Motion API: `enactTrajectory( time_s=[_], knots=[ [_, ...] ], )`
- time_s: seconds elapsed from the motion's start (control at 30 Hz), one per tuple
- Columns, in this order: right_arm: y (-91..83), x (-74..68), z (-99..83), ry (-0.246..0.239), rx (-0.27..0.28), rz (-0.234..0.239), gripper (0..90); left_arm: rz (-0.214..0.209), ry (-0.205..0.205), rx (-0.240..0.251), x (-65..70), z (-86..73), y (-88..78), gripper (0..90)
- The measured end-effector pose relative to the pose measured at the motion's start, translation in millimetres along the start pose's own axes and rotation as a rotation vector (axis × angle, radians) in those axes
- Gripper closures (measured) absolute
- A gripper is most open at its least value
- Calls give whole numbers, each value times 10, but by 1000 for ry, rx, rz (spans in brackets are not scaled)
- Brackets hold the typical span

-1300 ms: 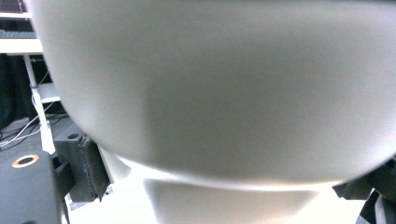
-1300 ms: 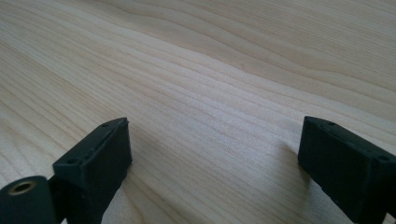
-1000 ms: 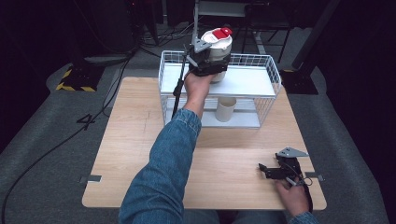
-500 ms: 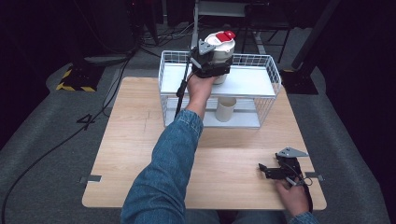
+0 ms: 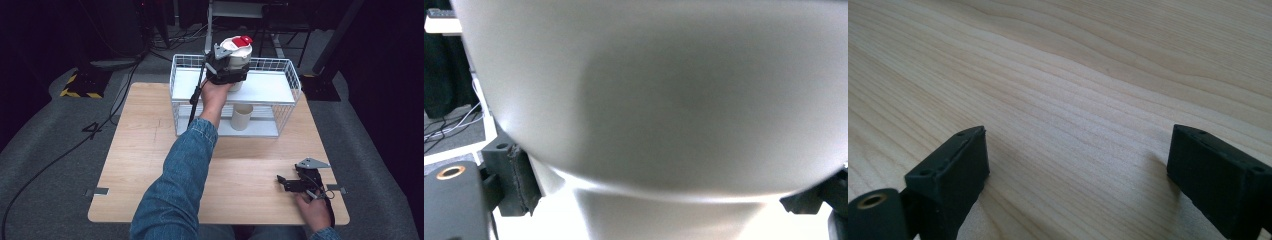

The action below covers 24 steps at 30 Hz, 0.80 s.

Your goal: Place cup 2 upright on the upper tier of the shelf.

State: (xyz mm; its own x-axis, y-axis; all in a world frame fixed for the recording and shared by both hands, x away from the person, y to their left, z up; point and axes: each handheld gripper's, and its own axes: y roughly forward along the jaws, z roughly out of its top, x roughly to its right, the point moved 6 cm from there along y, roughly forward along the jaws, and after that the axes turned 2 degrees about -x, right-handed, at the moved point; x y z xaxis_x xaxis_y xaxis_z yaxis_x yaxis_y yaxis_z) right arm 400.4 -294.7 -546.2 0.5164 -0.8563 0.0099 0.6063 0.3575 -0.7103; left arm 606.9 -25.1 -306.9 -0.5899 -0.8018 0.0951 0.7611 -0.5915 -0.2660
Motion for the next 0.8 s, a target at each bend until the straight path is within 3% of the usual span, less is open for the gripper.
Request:
enactTrajectory(
  time_s=[0.17,0.8],
  knots=[
    [0,-1,0,-1,0,0,101,12,36,-21,40,-7,-7,128],
    [-1,-2,-1,3,1,-2,102,12,31,-18,31,-12,-27,120]
  ],
)
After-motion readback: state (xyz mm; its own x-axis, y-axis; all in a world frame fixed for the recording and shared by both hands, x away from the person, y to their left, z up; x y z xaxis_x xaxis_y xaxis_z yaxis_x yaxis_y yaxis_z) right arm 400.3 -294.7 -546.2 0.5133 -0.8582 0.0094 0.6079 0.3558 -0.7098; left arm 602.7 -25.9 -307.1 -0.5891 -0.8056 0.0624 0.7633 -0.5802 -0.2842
